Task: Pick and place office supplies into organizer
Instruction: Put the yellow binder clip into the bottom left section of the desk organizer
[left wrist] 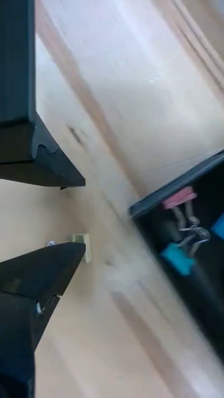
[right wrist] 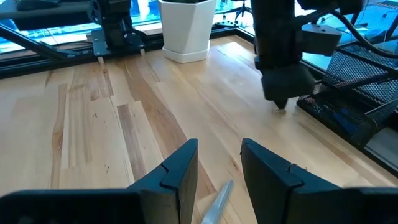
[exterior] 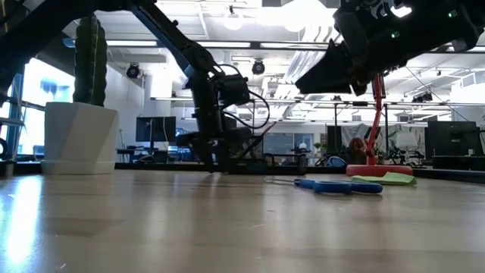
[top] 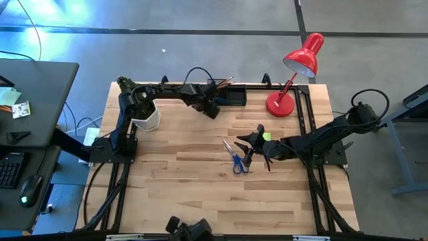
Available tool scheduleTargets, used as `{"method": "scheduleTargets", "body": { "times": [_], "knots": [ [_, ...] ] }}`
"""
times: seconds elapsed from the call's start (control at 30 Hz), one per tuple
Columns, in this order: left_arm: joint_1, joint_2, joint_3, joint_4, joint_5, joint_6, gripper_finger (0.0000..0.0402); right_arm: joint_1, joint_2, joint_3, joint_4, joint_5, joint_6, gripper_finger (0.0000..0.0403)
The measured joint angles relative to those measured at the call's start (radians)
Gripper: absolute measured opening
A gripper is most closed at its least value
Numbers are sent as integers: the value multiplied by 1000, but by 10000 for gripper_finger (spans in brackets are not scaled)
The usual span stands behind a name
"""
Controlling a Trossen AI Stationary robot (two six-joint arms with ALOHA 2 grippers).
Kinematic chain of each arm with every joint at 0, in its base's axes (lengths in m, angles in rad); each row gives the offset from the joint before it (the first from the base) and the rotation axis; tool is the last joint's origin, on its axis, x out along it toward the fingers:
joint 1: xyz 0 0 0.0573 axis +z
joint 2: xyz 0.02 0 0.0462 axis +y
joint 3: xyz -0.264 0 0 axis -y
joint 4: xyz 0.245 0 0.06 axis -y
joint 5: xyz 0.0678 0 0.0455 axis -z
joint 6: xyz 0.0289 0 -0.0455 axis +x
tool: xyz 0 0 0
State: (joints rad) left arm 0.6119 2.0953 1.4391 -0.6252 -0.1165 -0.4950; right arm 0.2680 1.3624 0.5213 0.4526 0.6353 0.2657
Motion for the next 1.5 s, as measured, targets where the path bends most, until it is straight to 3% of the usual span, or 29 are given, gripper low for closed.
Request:
{"method": "scheduleTargets", "body": {
  "times": [0.23,0.57,0.83,1.13,1.5],
  "knots": [
    [-70,6,4,-114,-27,27,145,0,0,0,-23,0,33,119],
    [-259,8,2,-308,-45,42,145,1,0,0,-25,-8,47,119],
    [-375,0,1,-331,-99,17,145,1,0,0,-28,-16,49,119],
    [-400,-116,-4,-344,-141,-9,145,1,0,0,-32,-16,50,119],
    [-535,-185,-48,-343,-217,74,145,2,0,-1,-71,-45,75,119]
  ]
}}
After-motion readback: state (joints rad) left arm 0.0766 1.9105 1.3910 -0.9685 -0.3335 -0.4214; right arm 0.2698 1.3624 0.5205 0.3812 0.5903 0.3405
